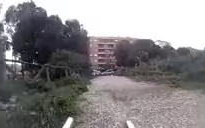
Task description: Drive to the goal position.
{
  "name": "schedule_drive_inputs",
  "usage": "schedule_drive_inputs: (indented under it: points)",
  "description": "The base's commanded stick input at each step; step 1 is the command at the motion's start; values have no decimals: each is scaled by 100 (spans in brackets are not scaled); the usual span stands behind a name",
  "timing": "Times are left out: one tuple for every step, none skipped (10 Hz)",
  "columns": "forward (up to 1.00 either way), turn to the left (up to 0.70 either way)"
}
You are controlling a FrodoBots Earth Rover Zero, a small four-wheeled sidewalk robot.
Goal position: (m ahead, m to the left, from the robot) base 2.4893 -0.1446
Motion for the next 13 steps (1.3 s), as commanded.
schedule_drive_inputs:
  points:
    - [70, 0]
    - [70, 0]
    - [70, 0]
    - [70, 0]
    - [70, 0]
    - [70, 0]
    - [70, 0]
    - [70, 0]
    - [70, 0]
    - [70, 0]
    - [70, 0]
    - [70, 0]
    - [70, 0]
